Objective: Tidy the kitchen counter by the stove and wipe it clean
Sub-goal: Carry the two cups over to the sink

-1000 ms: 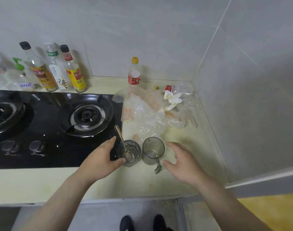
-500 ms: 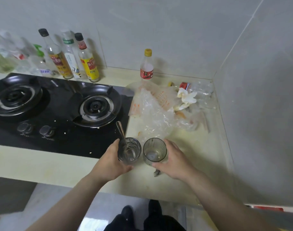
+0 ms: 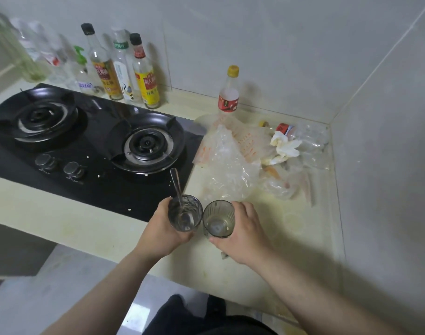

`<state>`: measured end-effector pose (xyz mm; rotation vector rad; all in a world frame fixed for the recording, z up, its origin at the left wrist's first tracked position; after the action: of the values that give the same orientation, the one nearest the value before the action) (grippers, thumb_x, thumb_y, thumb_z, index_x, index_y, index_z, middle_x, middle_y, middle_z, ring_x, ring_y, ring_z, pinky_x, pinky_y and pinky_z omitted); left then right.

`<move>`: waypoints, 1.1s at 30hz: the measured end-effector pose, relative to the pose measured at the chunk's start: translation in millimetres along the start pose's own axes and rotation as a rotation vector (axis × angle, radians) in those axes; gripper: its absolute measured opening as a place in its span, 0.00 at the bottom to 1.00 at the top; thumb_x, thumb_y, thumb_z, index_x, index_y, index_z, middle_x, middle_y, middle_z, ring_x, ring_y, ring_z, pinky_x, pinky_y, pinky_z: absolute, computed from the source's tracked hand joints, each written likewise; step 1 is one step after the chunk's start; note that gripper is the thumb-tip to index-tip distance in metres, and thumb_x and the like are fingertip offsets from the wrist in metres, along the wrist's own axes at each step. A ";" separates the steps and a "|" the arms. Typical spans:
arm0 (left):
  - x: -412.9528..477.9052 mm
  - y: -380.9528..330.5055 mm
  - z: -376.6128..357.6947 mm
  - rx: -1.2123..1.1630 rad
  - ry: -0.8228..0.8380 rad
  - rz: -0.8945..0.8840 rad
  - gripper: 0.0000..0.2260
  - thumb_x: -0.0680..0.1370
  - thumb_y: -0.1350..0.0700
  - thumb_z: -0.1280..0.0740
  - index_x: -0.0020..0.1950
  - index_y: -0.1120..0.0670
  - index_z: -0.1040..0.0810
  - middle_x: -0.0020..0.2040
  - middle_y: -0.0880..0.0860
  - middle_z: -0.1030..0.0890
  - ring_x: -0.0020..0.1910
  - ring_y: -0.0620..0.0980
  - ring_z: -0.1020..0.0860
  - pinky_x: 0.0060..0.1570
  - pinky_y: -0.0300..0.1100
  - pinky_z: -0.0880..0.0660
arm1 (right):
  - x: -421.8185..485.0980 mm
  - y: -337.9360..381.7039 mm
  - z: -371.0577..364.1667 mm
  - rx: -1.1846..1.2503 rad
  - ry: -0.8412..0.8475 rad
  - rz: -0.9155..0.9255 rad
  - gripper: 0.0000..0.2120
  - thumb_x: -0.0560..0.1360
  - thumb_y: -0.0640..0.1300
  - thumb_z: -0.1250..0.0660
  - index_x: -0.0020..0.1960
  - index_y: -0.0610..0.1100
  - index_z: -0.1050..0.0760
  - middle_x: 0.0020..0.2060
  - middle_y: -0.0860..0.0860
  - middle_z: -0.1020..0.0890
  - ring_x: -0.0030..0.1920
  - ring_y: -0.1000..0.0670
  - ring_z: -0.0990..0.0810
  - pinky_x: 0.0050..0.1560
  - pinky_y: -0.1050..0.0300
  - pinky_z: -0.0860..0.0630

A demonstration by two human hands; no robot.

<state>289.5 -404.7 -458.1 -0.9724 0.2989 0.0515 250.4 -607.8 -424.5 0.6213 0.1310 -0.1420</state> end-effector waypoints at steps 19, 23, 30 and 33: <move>-93.0 0.1 180.1 -0.137 -0.509 -0.016 0.36 0.59 0.55 0.16 0.60 0.42 0.32 0.52 0.36 0.23 0.52 0.29 0.25 0.44 0.20 0.31 | 12.6 147.8 -2.5 0.141 0.217 0.327 0.48 0.62 0.55 0.21 0.75 0.53 0.44 0.62 0.63 0.37 0.65 0.62 0.37 0.63 0.70 0.42; -135.0 36.8 240.2 -0.116 -0.604 0.039 0.38 0.58 0.53 0.17 0.63 0.43 0.33 0.54 0.36 0.24 0.52 0.27 0.26 0.44 0.20 0.32 | 8.5 217.2 -36.7 0.179 0.277 0.410 0.48 0.61 0.54 0.20 0.75 0.52 0.42 0.66 0.60 0.34 0.68 0.60 0.35 0.65 0.67 0.38; -228.3 100.0 337.8 -0.076 -0.787 0.121 0.38 0.57 0.52 0.17 0.63 0.43 0.32 0.54 0.34 0.26 0.54 0.26 0.28 0.44 0.18 0.33 | -24.4 326.9 -108.5 0.184 0.493 0.456 0.50 0.53 0.59 0.23 0.71 0.64 0.43 0.65 0.64 0.32 0.65 0.55 0.28 0.48 0.55 0.19; -268.3 126.4 371.3 -0.105 -0.851 0.138 0.37 0.56 0.51 0.18 0.60 0.39 0.31 0.52 0.33 0.24 0.54 0.28 0.27 0.44 0.18 0.33 | -49.1 375.2 -133.5 0.227 0.594 0.495 0.41 0.56 0.50 0.22 0.64 0.67 0.36 0.60 0.66 0.29 0.56 0.52 0.22 0.36 0.58 0.18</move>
<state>94.4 -4.6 -291.6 -0.9494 -0.4253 0.5946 255.9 -223.2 -310.3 0.8918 0.5330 0.5184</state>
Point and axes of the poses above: each hand's wrist, its own x-axis towards the middle knuckle, its own z-axis out of the back of the hand, y = z × x, the point moved 9 cm from there along x, towards the middle knuckle
